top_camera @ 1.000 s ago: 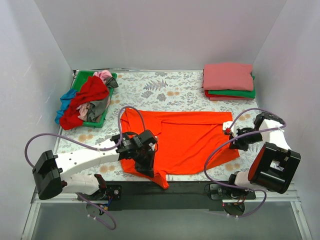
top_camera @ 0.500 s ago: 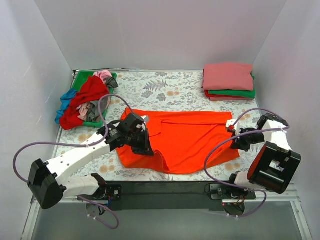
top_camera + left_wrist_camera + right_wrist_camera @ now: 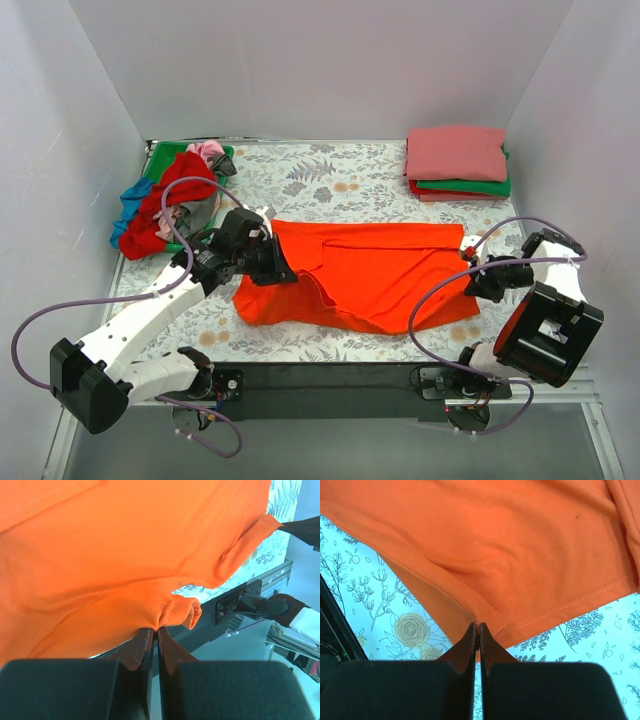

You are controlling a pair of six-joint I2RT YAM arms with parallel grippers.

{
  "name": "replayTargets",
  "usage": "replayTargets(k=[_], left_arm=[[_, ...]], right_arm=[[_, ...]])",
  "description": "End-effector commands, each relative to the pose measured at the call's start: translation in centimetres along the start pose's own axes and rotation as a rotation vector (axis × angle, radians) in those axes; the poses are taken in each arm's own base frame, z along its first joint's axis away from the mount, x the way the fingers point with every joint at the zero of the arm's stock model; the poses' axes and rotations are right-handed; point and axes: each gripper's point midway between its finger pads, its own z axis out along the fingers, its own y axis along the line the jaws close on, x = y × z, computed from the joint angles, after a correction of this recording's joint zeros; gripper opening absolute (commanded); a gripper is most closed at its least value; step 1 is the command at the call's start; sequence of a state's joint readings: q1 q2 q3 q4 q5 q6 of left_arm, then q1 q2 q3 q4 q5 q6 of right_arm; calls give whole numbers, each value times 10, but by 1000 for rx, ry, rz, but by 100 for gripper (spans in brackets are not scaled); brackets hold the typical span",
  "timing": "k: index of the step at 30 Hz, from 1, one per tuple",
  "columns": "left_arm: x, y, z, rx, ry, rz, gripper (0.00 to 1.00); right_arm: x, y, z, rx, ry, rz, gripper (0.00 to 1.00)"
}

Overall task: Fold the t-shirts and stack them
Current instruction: Fold the tshirt

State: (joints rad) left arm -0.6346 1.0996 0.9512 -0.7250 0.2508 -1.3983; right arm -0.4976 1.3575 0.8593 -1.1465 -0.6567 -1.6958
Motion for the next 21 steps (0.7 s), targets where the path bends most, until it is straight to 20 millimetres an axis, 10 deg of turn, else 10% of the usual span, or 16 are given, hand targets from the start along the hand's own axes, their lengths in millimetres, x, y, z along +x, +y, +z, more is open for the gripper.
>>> replayTargets(k=[1,21], left_arm=[[-25,-15,-12,48,-84,40,0],[-63,-1,-6,34,-118,21,0]], right_arm=[[-11,-12,-9,40,-42,5,1],[-21,-32,-20,114,-127,85,1]])
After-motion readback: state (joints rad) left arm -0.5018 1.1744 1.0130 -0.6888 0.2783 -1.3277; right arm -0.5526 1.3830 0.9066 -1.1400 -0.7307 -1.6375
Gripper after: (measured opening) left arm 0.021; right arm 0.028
